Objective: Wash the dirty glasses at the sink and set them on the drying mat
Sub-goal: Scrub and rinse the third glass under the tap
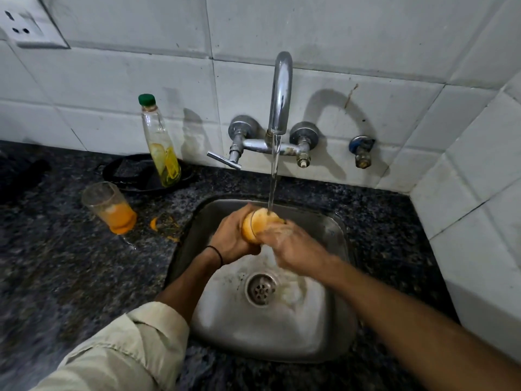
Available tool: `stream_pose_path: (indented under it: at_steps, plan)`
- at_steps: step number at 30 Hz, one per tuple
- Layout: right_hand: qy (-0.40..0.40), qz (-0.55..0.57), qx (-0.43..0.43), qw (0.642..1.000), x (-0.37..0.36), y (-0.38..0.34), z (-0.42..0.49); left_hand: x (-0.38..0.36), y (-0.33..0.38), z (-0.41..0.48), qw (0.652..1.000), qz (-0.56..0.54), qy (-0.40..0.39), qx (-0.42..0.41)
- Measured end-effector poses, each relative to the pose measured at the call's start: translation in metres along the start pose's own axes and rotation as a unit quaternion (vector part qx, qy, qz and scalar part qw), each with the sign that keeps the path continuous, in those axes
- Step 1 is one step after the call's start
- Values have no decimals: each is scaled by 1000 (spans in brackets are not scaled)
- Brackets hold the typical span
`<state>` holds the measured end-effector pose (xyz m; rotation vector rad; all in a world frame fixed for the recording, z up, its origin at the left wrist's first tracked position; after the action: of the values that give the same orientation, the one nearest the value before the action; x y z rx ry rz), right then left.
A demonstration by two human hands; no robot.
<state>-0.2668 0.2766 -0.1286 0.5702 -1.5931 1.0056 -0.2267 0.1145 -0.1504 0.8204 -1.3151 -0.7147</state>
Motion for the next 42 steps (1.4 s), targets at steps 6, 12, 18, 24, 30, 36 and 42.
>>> stream_pose_path:
  at_steps: [6, 12, 18, 24, 30, 36, 42]
  plan:
    - [-164, -3, -137, 977, 32, -2, 21, -10, 8, 3, 999, 33, -15, 30]
    - [-28, 453, -271, 849, 4, -24, 26, -5, 12, 1, 976, 207, -42, 49]
    - [253, 584, -498, 589, -37, -40, 29, -19, 38, 10, 857, 498, -117, 66]
    - [91, 690, -468, 544, -44, -21, 41, -15, 43, 16, 812, 543, -202, 73]
    - [86, 370, -323, 867, -24, -17, 30, 5, 9, -9, 952, -68, -247, 167]
    - [91, 229, -206, 947, 7, -31, 31, -18, 4, -18, 959, -242, -91, 114]
    - [137, 213, -316, 914, 9, -44, 41, -55, 32, -14, 970, -25, 217, 107]
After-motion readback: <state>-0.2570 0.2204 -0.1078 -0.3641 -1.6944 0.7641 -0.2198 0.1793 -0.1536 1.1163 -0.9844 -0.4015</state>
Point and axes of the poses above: each hand's wrist, its own z-axis towards the middle knuckle, its own x-axis out of the back of the hand, y = z × x, the point moved 1 cm from there along z, towards the middle knuckle, and after that the axes turned 1 degree about -x, right-handed, at the moved point
